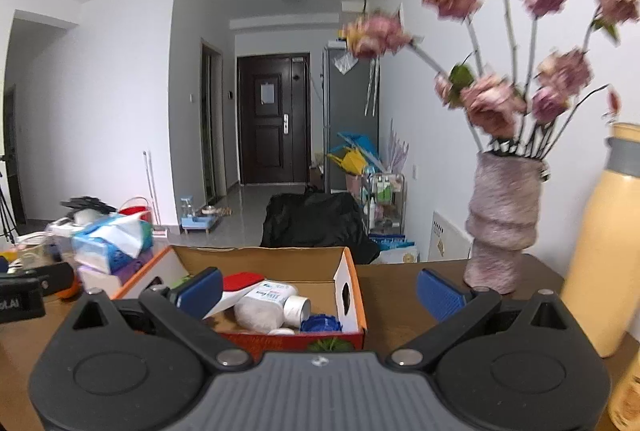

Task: Organize rigid objects

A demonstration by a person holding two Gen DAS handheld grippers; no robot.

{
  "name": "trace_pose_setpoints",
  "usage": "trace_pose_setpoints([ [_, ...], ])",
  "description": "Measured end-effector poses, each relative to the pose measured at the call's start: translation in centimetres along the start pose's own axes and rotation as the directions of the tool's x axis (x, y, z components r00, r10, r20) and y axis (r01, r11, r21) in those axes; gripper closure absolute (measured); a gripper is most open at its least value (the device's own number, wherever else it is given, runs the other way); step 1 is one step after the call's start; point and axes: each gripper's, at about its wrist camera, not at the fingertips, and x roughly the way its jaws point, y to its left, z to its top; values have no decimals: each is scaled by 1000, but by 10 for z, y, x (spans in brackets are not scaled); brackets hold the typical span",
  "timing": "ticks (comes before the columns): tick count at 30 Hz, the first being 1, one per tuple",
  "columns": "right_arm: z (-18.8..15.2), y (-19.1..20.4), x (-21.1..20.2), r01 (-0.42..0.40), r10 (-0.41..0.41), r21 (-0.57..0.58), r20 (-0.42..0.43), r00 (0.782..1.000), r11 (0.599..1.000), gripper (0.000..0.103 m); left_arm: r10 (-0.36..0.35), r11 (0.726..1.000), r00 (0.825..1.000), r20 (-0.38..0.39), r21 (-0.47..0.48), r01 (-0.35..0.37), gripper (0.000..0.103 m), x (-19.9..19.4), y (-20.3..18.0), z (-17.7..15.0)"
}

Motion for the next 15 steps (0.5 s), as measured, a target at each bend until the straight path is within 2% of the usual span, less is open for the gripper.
trace_pose_setpoints([
  [6,-17,1,-91,-1,1,-1,17,1000,1000,0,-36,999,999,-5,-33,36,0,-89,8,-15],
  [11,-43,0,-166,9,-9,-8,-3,1000,1000,0,-24,1000,999,-29,-10,24,0,-158,9,-43],
  [15,-64,0,-211,16,-16,-18,-24,1000,1000,0,-24,1000,998,-60,-5,23,0,-205,11,-70],
])
